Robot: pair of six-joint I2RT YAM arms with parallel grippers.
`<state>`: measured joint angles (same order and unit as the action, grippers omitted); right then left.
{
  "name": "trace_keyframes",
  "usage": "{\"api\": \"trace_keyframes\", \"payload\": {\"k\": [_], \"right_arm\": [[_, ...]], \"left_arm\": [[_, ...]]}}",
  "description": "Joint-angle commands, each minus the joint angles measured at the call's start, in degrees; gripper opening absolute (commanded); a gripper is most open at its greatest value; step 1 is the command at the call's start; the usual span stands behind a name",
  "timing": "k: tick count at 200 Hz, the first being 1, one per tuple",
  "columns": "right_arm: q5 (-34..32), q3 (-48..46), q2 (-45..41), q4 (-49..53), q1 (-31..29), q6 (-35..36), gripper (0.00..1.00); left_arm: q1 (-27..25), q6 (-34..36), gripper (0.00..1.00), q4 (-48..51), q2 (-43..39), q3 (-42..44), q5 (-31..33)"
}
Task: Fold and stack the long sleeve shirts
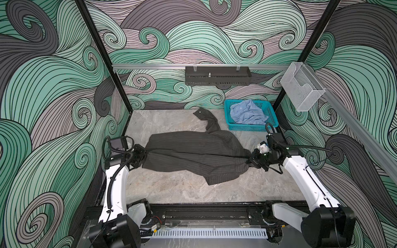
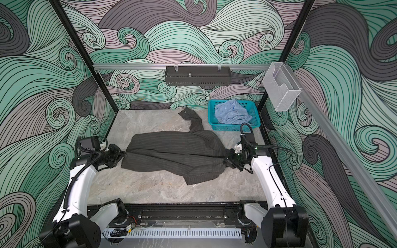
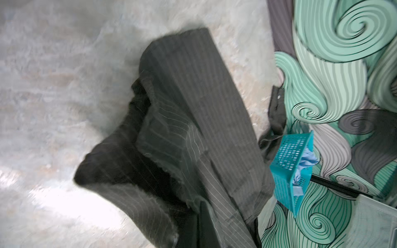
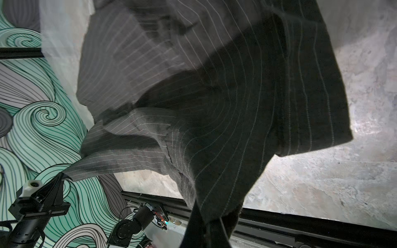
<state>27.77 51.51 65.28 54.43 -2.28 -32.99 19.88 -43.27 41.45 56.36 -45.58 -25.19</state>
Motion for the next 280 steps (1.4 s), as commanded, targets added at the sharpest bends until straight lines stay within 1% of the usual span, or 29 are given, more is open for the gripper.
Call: {"api": "trace_keyframes", "payload": {"k": [1,29,52,73,92,101,108,138,151,161,173,186,206,217,225,236,262,280], "right_arm": [[-2.7,-1.6,0.6,-0.7,0.0,0.6,0.00],[-4.2,-2.3,2.7,-2.3,0.0,0.0,0.00],[-4.6,-2.1,2.5,-1.6,0.0,0.1,0.00],[-6.7,-3.3,0.7,0.8,0.0,0.8,0.00],[-8.4,-4.7,-2.5,2.0,0.5,0.3,0.00],[-9.0,-4.9,-3.9,2.0,1.1,-0.3,0.00],[-9.1,-4.5,-4.7,2.0,1.7,-0.6,0.00],[-7.5,1.5,-4.7,3.5,4.6,0.2,0.00],[-7.8,3.7,-4.3,4.7,5.6,1.0,0.00],[-8.2,4.3,-3.9,5.8,5.5,1.7,0.00],[-8.5,3.2,-3.5,6.1,5.6,2.4,0.00],[-9.0,1.0,-3.2,5.7,5.6,2.2,0.00],[-8.3,-0.6,-1.6,2.6,5.6,0.8,0.00],[-8.3,0.8,0.4,0.6,5.5,0.0,0.00],[-8.7,2.7,2.5,-0.3,5.3,-0.4,0.00],[-9.7,6.3,6.2,-1.3,4.8,-0.5,0.00],[-12.8,14.4,16.1,-3.0,4.0,-0.1,0.00],[-13.7,17.3,22.1,-4.1,3.6,0.3,0.06]], "left_arm": [[0.4,1.3,0.00,1.4,-1.4,3.2,0.3],[0.4,2.1,0.00,1.1,-1.1,5.5,0.2],[0.4,3.9,0.00,4.0,-1.9,5.7,0.7],[0.3,2.9,0.00,7.0,-4.8,6.4,2.6],[0.5,0.4,0.00,10.7,-9.3,4.6,8.4],[0.8,-1.1,0.00,10.8,-11.8,4.7,11.2],[1.3,-2.0,0.00,10.5,-12.6,4.3,12.0],[4.4,-4.1,0.00,10.7,-9.8,-1.1,9.9],[4.9,-3.5,0.00,11.8,-8.1,-4.1,9.6],[4.9,-2.9,0.00,12.5,-7.2,-4.8,9.6],[4.9,-2.9,0.00,12.2,-7.2,-3.4,9.1],[4.9,-3.9,0.00,9.9,-8.0,0.5,7.8],[4.9,-6.8,0.00,-0.2,-8.6,7.6,4.2],[4.9,-8.5,0.00,-4.4,-7.1,8.7,2.5],[4.7,-8.9,0.00,-6.2,-4.8,7.5,2.0],[4.7,-8.3,0.00,-7.1,-0.8,3.8,1.5],[4.2,-6.3,0.00,-5.8,9.6,-6.2,-0.7],[3.1,-6.5,0.00,-8.2,14.9,-8.2,-1.1]]}}
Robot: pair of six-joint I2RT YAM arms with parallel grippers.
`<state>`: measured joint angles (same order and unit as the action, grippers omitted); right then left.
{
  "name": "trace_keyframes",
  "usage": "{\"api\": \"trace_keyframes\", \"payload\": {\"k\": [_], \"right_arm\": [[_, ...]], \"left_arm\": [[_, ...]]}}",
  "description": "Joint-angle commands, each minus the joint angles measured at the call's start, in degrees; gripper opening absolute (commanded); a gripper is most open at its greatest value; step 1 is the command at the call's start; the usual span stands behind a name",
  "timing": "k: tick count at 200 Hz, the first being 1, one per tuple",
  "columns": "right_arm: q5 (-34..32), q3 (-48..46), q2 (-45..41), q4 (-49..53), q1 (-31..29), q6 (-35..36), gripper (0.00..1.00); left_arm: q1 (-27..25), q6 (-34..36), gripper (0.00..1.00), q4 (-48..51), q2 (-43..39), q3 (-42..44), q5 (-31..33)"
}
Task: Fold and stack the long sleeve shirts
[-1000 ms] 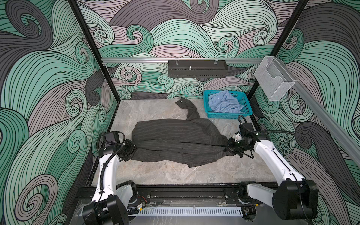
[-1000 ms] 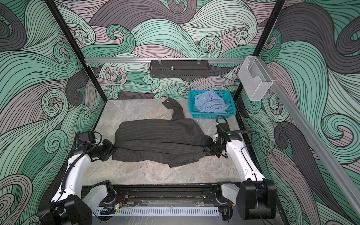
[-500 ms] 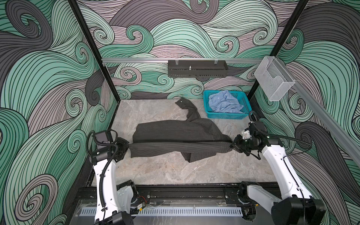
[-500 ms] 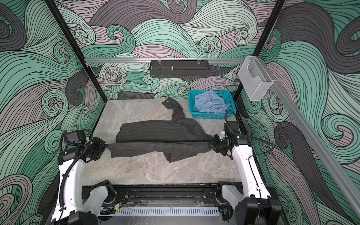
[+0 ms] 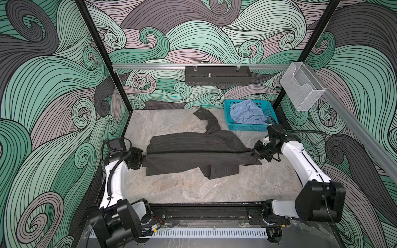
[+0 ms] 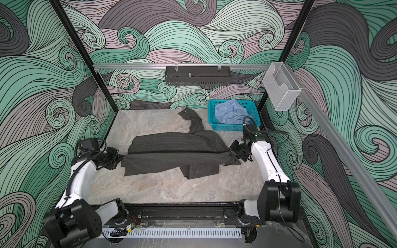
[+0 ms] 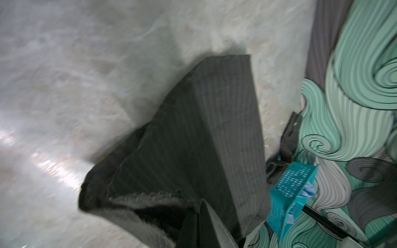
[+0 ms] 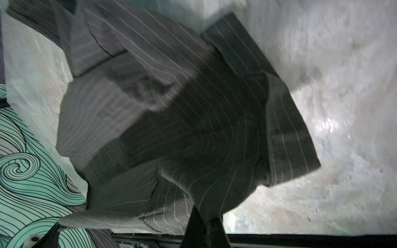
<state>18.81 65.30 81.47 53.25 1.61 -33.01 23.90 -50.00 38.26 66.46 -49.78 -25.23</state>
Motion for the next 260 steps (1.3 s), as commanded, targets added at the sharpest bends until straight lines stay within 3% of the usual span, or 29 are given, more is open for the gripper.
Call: {"api": "trace_keyframes", "payload": {"k": [1,5,19,32,64,85,111,130,156,219,260], "right_arm": [[-4.8,3.6,6.3,-3.0,-0.4,0.3,0.07],[-5.3,4.0,7.4,-3.1,-0.7,0.5,0.11],[-5.7,5.0,9.0,-2.3,-1.5,0.9,0.39],[-9.5,5.9,6.7,-0.5,-4.0,1.6,0.56],[-20.3,8.0,-3.7,7.4,-11.7,3.2,0.81],[-23.1,6.9,-8.5,12.0,-21.4,2.2,0.82],[-24.3,1.7,-9.6,11.6,-38.5,-5.5,0.81],[-25.4,0.3,-4.6,8.2,-49.8,-10.4,0.80],[-27.1,3.8,6.2,5.6,-59.3,-13.7,0.81],[-28.9,6.5,19.5,-2.6,-63.9,-24.0,0.92],[-32.4,6.1,25.2,-6.4,-63.7,-30.1,0.90]], "left_arm": [[-1.0,0.2,0.00,-5.1,5.0,-4.1,-1.0],[-1.5,0.3,0.00,-5.4,6.1,-4.4,-0.9],[-3.0,0.4,0.00,-6.3,8.8,-5.0,-1.6],[-4.6,0.5,0.00,-6.7,10.5,-5.2,-2.1],[-6.7,0.7,0.00,-7.1,10.2,-5.0,-1.2],[-6.7,1.2,0.00,-6.6,9.9,-5.3,-1.5],[-6.7,1.4,0.00,-6.3,9.4,-5.2,-1.8],[-6.7,1.6,0.00,-6.0,8.8,-5.4,-1.9],[-6.7,1.8,0.00,-5.5,8.3,-5.7,-1.9],[-6.6,2.5,0.00,-4.5,6.9,-6.2,-2.2],[-6.5,3.1,0.00,-4.0,6.3,-6.8,-2.3]]}}
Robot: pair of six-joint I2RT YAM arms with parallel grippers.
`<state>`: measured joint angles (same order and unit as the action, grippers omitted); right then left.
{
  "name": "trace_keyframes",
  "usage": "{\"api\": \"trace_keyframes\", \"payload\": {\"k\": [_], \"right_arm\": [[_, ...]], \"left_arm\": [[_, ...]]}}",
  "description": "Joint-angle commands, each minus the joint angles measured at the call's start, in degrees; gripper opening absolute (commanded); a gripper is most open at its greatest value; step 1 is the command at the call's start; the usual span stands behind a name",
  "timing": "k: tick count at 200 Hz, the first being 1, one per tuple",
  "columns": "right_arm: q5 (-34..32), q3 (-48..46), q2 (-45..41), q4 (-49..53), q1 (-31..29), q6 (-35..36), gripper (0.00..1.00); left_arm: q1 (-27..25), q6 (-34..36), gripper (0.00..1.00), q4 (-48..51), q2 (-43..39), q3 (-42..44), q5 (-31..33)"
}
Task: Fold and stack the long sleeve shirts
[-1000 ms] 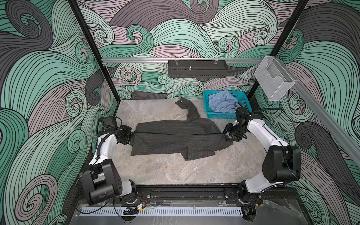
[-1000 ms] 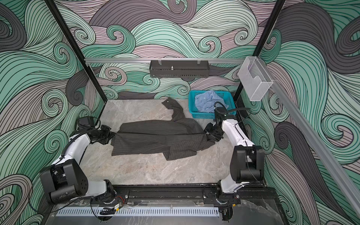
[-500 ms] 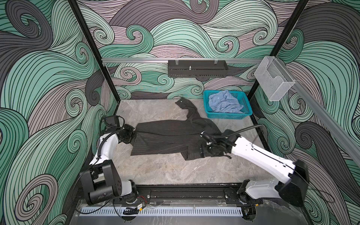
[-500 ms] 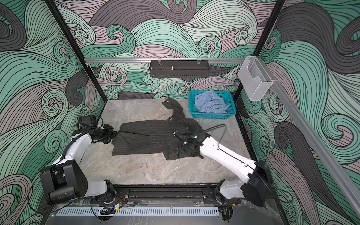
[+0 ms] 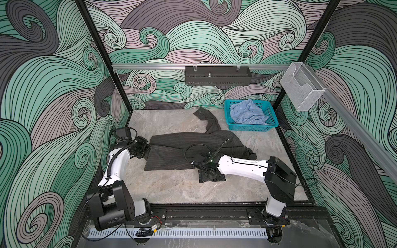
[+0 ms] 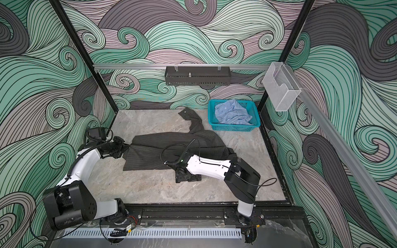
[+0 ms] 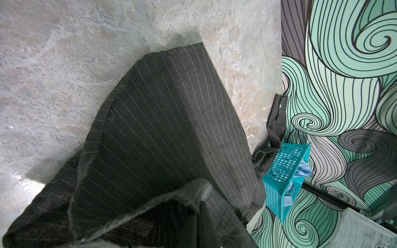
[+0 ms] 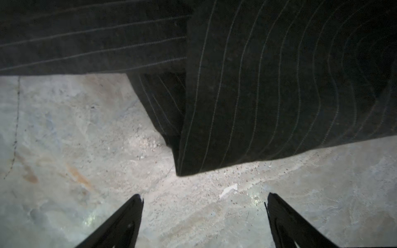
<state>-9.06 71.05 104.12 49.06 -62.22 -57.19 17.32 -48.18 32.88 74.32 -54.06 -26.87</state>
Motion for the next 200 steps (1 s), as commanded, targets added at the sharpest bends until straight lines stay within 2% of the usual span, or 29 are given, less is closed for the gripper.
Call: {"api": "trace_keyframes", "payload": {"k": [1,43,76,89,99,120,137,153,174,200], "right_arm": [[-4.6,0.3,2.7,-2.2,0.2,-6.1,0.90],[-9.9,-2.0,2.6,-6.2,1.7,-9.2,0.81],[-10.1,-4.4,0.7,-9.8,3.3,-9.9,0.75],[-10.3,-4.9,0.2,-10.8,3.6,-10.1,0.69],[-9.9,-5.1,0.3,-10.9,4.1,-10.1,0.60],[-8.6,-5.9,-1.5,-10.8,4.4,-8.9,0.18],[-7.7,-5.3,-6.6,-6.9,4.4,-7.0,0.00],[-5.9,-3.0,-12.3,-0.1,4.8,-3.1,0.00],[-0.1,1.1,-19.4,10.6,6.9,2.8,0.00],[4.0,8.1,-24.2,24.6,8.9,9.1,0.00]], "left_arm": [[0.1,1.2,0.00,1.4,-1.6,-2.5,-0.6],[0.3,1.7,0.00,1.7,-1.9,-2.8,-0.7],[0.4,1.4,0.00,1.3,-1.8,-2.8,-1.2],[0.5,1.4,0.00,1.2,-1.7,-2.9,-1.1],[0.5,1.3,0.00,1.1,-1.7,-2.9,-1.2],[0.5,1.3,0.00,1.0,-1.2,-3.2,-1.2],[0.5,1.3,0.00,1.0,-0.7,-4.0,-1.2],[0.5,1.3,0.00,1.0,0.1,-5.4,-1.1],[0.5,1.4,0.00,0.8,1.2,-7.3,-0.6],[0.6,1.1,0.00,-0.1,1.9,-8.7,-0.3]]}}
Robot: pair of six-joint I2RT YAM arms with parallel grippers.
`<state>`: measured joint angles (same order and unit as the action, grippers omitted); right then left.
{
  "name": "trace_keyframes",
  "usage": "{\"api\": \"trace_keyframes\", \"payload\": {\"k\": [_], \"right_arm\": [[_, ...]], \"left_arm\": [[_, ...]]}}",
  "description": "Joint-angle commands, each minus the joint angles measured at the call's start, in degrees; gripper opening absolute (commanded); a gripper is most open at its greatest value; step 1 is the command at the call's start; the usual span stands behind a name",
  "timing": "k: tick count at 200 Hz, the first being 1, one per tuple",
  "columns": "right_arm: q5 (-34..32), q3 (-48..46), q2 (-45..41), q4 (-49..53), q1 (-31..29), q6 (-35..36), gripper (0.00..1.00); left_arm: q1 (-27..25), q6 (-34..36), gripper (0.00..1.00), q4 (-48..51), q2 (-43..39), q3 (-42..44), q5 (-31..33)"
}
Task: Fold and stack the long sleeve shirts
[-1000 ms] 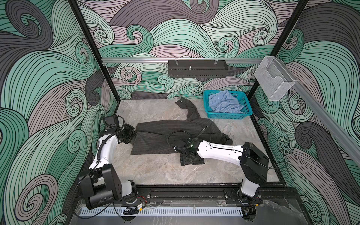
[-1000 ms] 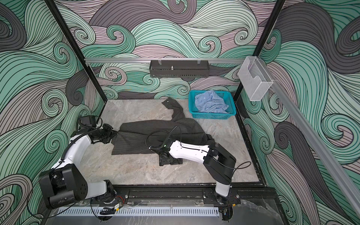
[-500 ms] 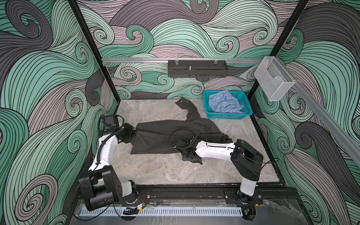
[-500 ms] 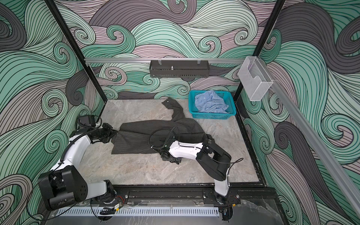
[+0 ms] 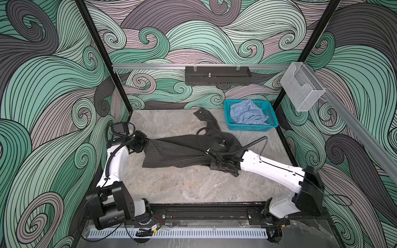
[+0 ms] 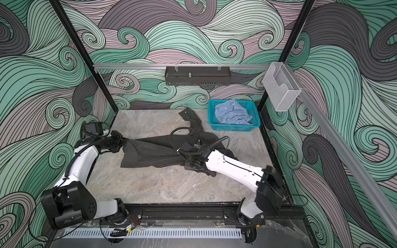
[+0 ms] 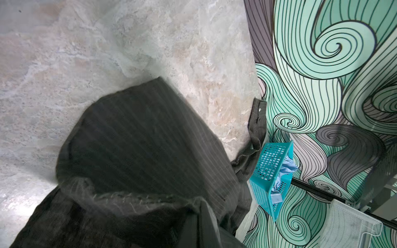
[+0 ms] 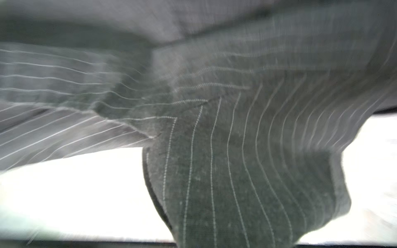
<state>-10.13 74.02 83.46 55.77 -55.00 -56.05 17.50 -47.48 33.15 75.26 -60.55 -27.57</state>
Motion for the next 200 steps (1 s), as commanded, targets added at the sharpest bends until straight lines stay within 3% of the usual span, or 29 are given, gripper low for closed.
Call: {"api": "trace_keyframes", "payload": {"k": [1,25,76,126,150,167,200], "right_arm": [[5.3,5.4,-3.7,18.3,1.7,8.2,0.00],[9.2,9.2,-4.9,24.4,2.6,12.9,0.00],[18.4,15.4,-6.0,26.6,2.3,21.9,0.00],[21.3,28.4,-6.6,35.9,0.4,29.5,0.00],[19.7,26.8,-6.2,36.9,0.4,31.5,0.00],[14.9,23.4,-5.1,36.3,1.0,31.4,0.08],[8.8,14.4,-1.2,27.7,4.1,29.8,0.14]], "left_arm": [[0.4,0.4,0.00,-0.4,1.0,-2.3,0.4],[0.4,0.0,0.00,-1.1,1.4,-2.8,0.8],[0.3,0.1,0.00,-0.9,2.8,-5.0,0.7],[0.3,-0.2,0.00,-0.8,2.2,-5.7,0.4],[0.3,-0.2,0.00,-0.8,1.6,-5.2,0.5],[0.3,0.1,0.00,-0.5,1.4,-4.8,0.5],[0.3,0.1,0.00,-0.5,0.8,-4.0,0.3]]}}
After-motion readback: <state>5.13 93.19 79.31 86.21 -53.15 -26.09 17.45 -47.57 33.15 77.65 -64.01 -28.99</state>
